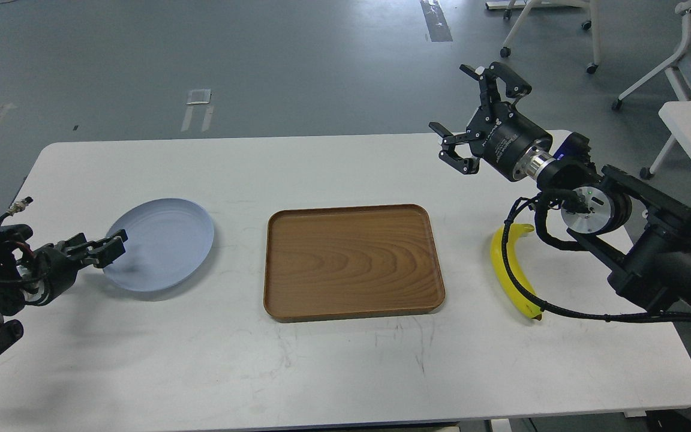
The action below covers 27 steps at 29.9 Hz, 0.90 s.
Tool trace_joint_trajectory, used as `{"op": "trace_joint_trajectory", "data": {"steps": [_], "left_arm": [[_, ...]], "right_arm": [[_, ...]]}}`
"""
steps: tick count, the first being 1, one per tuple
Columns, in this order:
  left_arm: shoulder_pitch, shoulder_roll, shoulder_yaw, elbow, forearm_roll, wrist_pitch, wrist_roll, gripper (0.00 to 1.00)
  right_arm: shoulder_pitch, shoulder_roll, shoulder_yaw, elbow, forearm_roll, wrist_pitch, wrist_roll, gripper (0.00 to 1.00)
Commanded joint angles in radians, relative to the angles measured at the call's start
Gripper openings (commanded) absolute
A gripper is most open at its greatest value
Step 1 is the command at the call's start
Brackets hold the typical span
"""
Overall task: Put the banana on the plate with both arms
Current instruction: 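Grasp the plate rim with the left gripper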
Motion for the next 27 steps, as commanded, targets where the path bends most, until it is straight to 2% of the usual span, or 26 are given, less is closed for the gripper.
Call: {"op": "trace_joint_trajectory", "data": {"steps": [1, 2, 3, 6, 9, 13, 17, 19, 22, 27], "left_arm": [[0.0, 0.0, 0.0, 0.004, 0.0, -0.003, 0.0, 0.89], [0.0, 0.0, 0.0, 0.003, 0.0, -0.003, 0.0, 0.89], [0.0, 0.0, 0.0, 0.003, 0.0, -0.003, 0.0, 0.85], [0.002, 0.002, 0.002, 0.003, 0.0, -0.003, 0.0, 0.62], [0.008, 0.0, 0.002, 0.003, 0.0, -0.003, 0.0, 0.48], [0.012, 0.0, 0.002, 0.003, 0.0, -0.003, 0.0, 0.47], [0.015, 0.0, 0.002, 0.003, 0.0, -0.003, 0.0, 0.37], [0.015, 0.0, 0.002, 0.003, 0.0, -0.003, 0.0, 0.36], [0.017, 0.0, 0.003, 0.003, 0.0, -0.004, 0.0, 0.22], [0.02, 0.0, 0.003, 0.003, 0.002, -0.003, 0.0, 0.09]], "right_arm": [[-0.001, 0.0, -0.001, 0.001, 0.0, 0.002, 0.0, 1.0], [-0.001, 0.0, -0.001, 0.001, 0.0, 0.002, 0.0, 1.0], [-0.001, 0.0, -0.001, 0.001, 0.0, 0.002, 0.0, 1.0], [-0.001, 0.0, -0.001, 0.001, -0.001, 0.002, 0.0, 1.0], [-0.001, -0.002, -0.001, 0.001, -0.002, 0.002, 0.0, 1.0], [-0.001, -0.002, -0.001, 0.001, -0.002, 0.002, 0.0, 1.0], [-0.001, -0.002, -0.001, 0.001, -0.001, 0.002, 0.0, 1.0], [-0.003, -0.002, 0.0, 0.001, -0.002, 0.002, 0.0, 1.0], [-0.003, -0.002, 0.0, 0.001, -0.002, 0.002, 0.0, 1.0], [-0.003, -0.002, 0.0, -0.001, -0.002, -0.001, 0.001, 1.0]]}}
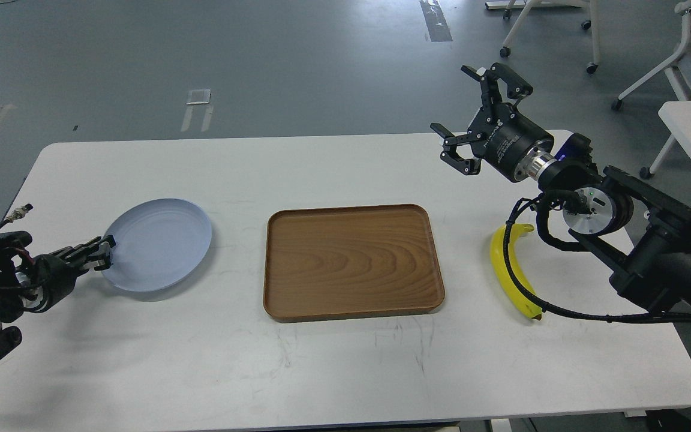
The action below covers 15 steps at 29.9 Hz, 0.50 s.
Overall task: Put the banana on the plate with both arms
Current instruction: 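Grasp the plate rim with the left gripper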
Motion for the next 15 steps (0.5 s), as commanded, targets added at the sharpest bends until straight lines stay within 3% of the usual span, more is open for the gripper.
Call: {"op": "trace_joint_trajectory", "data": {"steps": [1, 3, 15], "left_arm": [[0.001, 0.0, 0.001, 0.0, 0.002, 0.0, 0.0, 0.05], [0.001, 0.002, 0.001, 0.0, 0.003, 0.0, 0.0, 0.0], [-0.045, 0.002, -0.002, -0.038, -0.022, 0.009, 0.0, 0.0]], "right_arm": [[0.0, 0.0, 0.0, -0.001, 0.0, -0.002, 0.001, 1.0], [0.0, 0.002, 0.0, -0.001, 0.0, -0.002, 0.001, 1.0], [0.006, 0.0, 0.014, -0.001, 0.002, -0.002, 0.0, 1.0]]}}
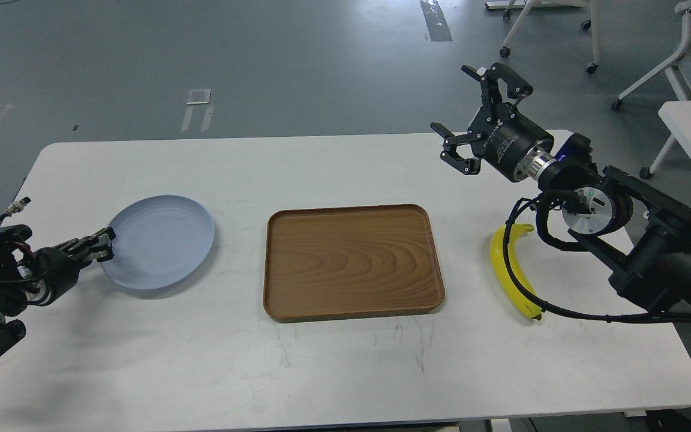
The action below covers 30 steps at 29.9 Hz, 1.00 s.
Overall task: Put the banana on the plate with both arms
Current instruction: 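Lift the plate with the left gripper and set it on the wooden tray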
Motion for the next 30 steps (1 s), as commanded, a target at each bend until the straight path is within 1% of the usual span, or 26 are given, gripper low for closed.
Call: {"op": "trace_joint_trajectory", "data": {"steps": [1, 5, 9, 10, 12, 15, 21, 24, 28, 30], "left_arm": [[-0.047, 0.001, 0.002, -0.037, 0.002, 0.001, 0.0, 0.0], [-0.098, 0.005, 0.003, -0.124, 0.007, -0.005, 0.0, 0.0], [-0.156, 0.001, 0.003, -0.251, 0.012, -0.007, 0.0, 0.0], [-0.157, 0.001, 0.003, -0.252, 0.012, -0.007, 0.0, 0.0], [-0.184, 0.0, 0.003, -0.324, 0.013, -0.007, 0.0, 0.0], [-0.199, -0.034, 0.009, -0.359, 0.059, -0.005, 0.0, 0.0], [-0.21, -0.126, 0.025, -0.364, 0.239, -0.004, 0.0, 0.0], [-0.215, -0.158, 0.051, -0.345, 0.242, -0.005, 0.0, 0.0], [-0.258, -0.247, 0.138, -0.29, 0.242, -0.002, 0.0, 0.0], [-0.259, -0.27, 0.143, -0.272, 0.242, -0.001, 0.0, 0.0]], "right_arm": [[0.007, -0.003, 0.015, 0.0, 0.001, 0.0, 0.0, 1.0], [0.004, -0.04, 0.046, 0.0, 0.001, 0.005, -0.002, 1.0], [-0.001, -0.09, 0.061, 0.0, 0.006, 0.005, -0.002, 1.0], [-0.001, -0.09, 0.061, 0.0, 0.006, 0.005, -0.002, 1.0], [-0.016, -0.113, 0.069, 0.0, 0.007, 0.006, -0.002, 1.0], [-0.055, -0.139, 0.103, 0.002, 0.012, 0.008, 0.0, 1.0], [-0.163, -0.161, 0.17, 0.0, 0.012, 0.011, 0.0, 1.0], [-0.177, -0.172, 0.175, 0.0, 0.014, 0.011, 0.0, 1.0], [-0.181, -0.199, 0.176, 0.002, 0.017, 0.012, 0.011, 1.0], [-0.181, -0.204, 0.176, 0.002, 0.017, 0.012, 0.011, 1.0]]}}
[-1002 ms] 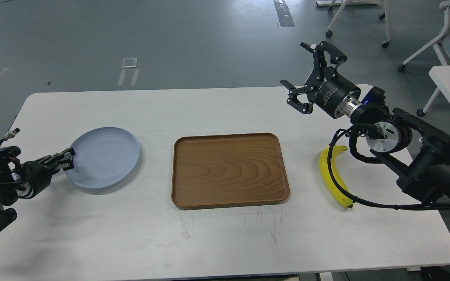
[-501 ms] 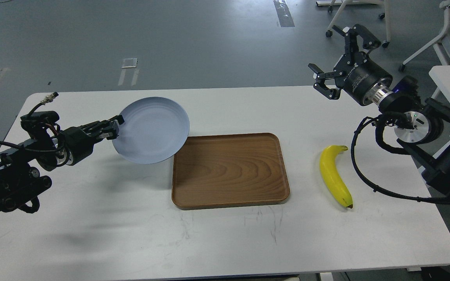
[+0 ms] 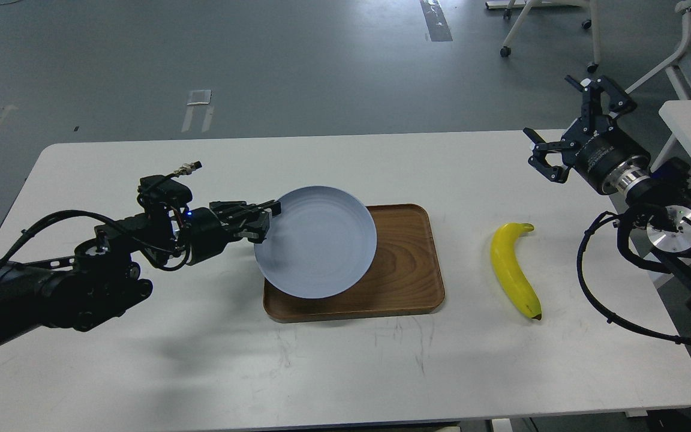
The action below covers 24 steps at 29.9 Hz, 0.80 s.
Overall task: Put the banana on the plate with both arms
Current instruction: 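Lift the plate with the left gripper and set it on the wooden tray, then open the left gripper and raise it away from the plate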
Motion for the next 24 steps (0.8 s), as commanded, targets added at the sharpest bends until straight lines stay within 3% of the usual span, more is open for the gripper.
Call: {"op": "trace_joint_trajectory", "data": {"steps": [1, 8, 20, 21, 23, 24], "left_arm": [[-0.011, -0.061, 0.021, 0.049, 0.0, 0.001, 0.0, 0.0], [-0.036, -0.165, 0.064, 0.199, 0.0, 0.001, 0.0, 0.0], [-0.031, -0.208, 0.086, 0.256, -0.002, 0.004, 0.0, 0.02], [-0.033, -0.208, 0.086, 0.257, -0.005, 0.004, 0.0, 0.05], [-0.033, -0.21, 0.086, 0.268, -0.008, 0.004, 0.0, 0.24], [-0.033, -0.21, 0.086, 0.27, -0.009, 0.004, 0.0, 0.4]], "right_arm": [[-0.001, -0.011, 0.0, 0.001, 0.001, 0.0, 0.004, 1.0], [-0.004, -0.024, 0.0, 0.004, 0.007, 0.002, 0.004, 1.0], [-0.008, -0.024, 0.0, 0.001, 0.007, 0.017, 0.005, 1.0], [-0.008, -0.024, 0.001, 0.0, 0.007, 0.017, 0.005, 1.0], [-0.008, -0.024, 0.001, -0.002, 0.005, 0.015, 0.005, 1.0], [-0.008, -0.024, 0.0, -0.003, 0.005, 0.015, 0.005, 1.0]]}}
